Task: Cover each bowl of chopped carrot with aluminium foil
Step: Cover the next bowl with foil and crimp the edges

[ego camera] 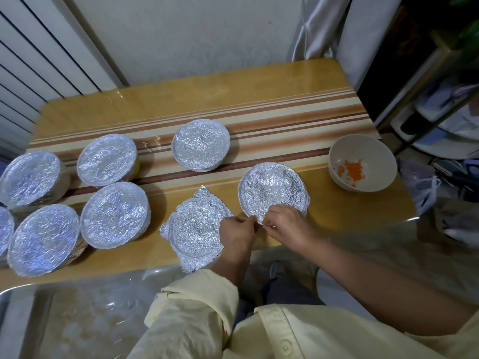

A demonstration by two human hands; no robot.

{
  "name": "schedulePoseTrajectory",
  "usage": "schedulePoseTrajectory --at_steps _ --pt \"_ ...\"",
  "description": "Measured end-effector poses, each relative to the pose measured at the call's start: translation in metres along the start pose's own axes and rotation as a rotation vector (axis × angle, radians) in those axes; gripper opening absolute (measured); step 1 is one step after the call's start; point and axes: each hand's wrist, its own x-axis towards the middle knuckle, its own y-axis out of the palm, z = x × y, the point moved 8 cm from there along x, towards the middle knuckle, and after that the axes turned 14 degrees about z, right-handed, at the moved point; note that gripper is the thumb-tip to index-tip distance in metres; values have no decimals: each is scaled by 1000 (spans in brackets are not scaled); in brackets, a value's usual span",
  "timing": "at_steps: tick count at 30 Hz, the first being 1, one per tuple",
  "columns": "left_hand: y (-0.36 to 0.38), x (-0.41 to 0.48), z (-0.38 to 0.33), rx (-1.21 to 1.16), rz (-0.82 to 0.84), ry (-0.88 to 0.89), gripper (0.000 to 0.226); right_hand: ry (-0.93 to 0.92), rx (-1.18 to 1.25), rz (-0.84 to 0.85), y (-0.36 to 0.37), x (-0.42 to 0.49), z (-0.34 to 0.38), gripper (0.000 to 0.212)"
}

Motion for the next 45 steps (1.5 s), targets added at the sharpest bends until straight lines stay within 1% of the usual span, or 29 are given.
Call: schedulePoseTrajectory --at_steps 2,3,6,10,14,17,21,24,26,29,32,35,38,41,43,45 --pt "1 -3 -6 -19 -1 1 12 2 -1 3 0 0 0 24" --pt "2 -6 -7 -32 6 -1 11 4 0 2 0 1 0 24" --pt "5 -12 -5 -59 29 -14 11 8 3 -1 -1 0 -1 24" --pt "6 -13 -8 -59 13 3 12 2 12 4 0 1 -1 23" --pt "6 -13 -11 -67 27 -5 15 9 26 -1 0 2 -2 20" --pt "6 -14 -4 -84 38 -21 34 7 33 -3 0 2 -2 20" --pt "0 -9 -8 -33 -15 9 36 14 43 -9 2 4 -3 18" --pt "-3 -6 -14 5 -29 -2 23 26 44 -20 2 6 -2 17" --pt "-2 -3 -12 -6 -20 -4 22 31 39 -21 1 8 0 18" --pt "3 -6 -9 -12 16 -3 12 34 42 -25 1 7 1 21" --pt "-1 -6 -15 44 -27 13 22 27 55 -34 -1 7 2 21" --pt "-10 -1 -27 114 -67 35 18 9 55 -24 -4 5 1 23" --pt "-19 7 -30 145 -60 17 21 4 32 -8 -4 1 -3 29" --pt "-22 10 -31 154 -49 22 24 -8 -12 -7 -4 1 -1 28" --pt "-21 7 -29 136 -55 41 34 -17 -19 -11 -3 3 1 25" --pt "-17 3 -23 72 -67 48 50 -21 -18 -10 -2 4 2 23"
